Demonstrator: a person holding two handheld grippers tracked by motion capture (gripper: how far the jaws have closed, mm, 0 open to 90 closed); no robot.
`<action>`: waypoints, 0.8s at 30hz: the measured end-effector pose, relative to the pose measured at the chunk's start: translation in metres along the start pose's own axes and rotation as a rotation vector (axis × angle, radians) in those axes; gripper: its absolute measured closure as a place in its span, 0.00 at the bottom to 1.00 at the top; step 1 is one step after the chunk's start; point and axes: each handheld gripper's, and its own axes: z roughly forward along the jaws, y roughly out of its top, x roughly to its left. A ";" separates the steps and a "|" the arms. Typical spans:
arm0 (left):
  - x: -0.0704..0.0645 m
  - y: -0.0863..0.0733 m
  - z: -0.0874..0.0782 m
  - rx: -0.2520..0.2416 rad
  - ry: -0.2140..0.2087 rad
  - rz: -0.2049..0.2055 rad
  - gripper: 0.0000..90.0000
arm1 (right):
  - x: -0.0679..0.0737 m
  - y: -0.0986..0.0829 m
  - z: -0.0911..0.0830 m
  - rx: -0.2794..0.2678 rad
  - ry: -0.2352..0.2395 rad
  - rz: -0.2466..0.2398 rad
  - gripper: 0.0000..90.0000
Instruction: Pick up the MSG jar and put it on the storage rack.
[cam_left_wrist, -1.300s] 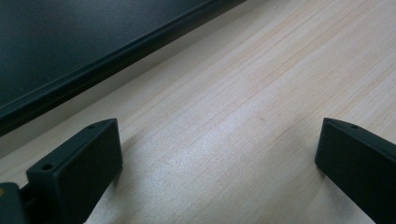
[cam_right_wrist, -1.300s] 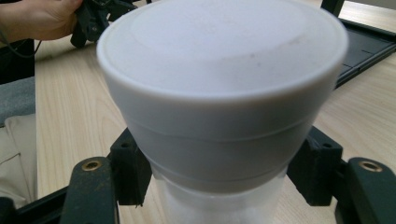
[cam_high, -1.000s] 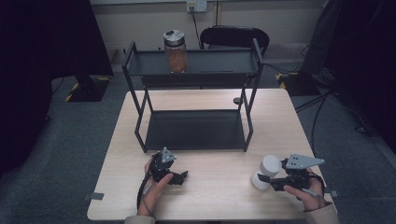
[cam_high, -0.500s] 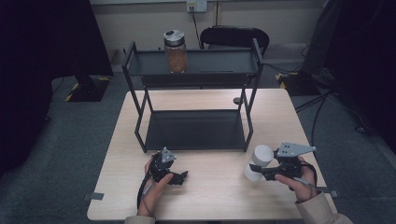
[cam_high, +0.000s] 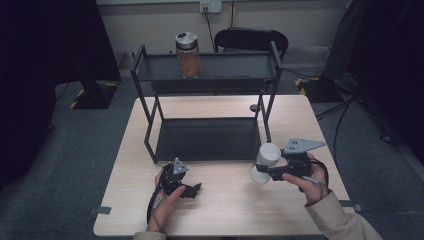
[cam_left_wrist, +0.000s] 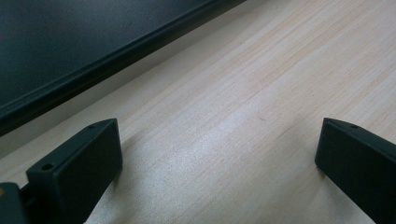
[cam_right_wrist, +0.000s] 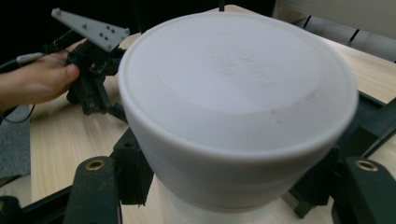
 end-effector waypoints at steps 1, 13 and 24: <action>0.000 0.000 0.000 0.000 0.000 0.000 0.00 | 0.000 0.003 0.001 -0.001 -0.004 0.001 0.38; 0.000 0.000 0.000 0.000 0.000 0.000 0.00 | 0.002 0.048 0.005 0.010 -0.024 -0.019 0.39; 0.000 0.000 0.000 0.000 0.000 0.000 0.00 | 0.001 0.087 0.011 0.005 -0.015 -0.035 0.39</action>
